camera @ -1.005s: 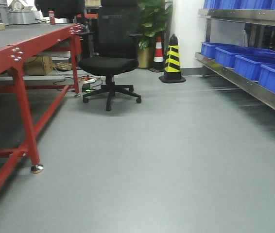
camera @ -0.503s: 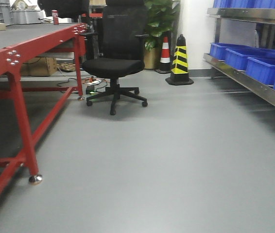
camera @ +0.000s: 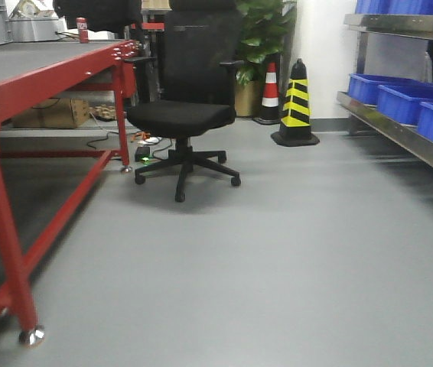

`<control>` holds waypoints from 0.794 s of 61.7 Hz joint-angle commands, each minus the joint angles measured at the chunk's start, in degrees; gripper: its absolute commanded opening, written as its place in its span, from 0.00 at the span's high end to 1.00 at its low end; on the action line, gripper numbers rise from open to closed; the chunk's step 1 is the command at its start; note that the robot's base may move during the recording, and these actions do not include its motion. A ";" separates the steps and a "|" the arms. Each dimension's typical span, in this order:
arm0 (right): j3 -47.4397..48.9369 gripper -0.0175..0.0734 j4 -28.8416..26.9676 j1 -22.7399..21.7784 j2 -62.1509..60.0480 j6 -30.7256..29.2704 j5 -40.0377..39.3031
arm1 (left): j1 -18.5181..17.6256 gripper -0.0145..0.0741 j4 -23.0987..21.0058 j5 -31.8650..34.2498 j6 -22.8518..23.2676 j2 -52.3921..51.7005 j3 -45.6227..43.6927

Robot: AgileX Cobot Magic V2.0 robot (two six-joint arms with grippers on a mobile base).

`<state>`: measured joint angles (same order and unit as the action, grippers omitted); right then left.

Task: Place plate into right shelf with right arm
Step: 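Drive the base toward the steel shelf rack with blue bins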

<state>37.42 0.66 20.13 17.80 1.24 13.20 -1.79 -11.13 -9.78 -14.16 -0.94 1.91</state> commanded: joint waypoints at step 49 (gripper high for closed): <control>1.79 0.78 0.37 0.06 0.64 -0.23 -5.93 | -0.16 0.89 -0.45 4.76 0.16 -0.65 0.47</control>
<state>37.42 0.66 20.13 17.80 1.24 13.00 -1.79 -11.13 -9.78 -14.16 -0.94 1.91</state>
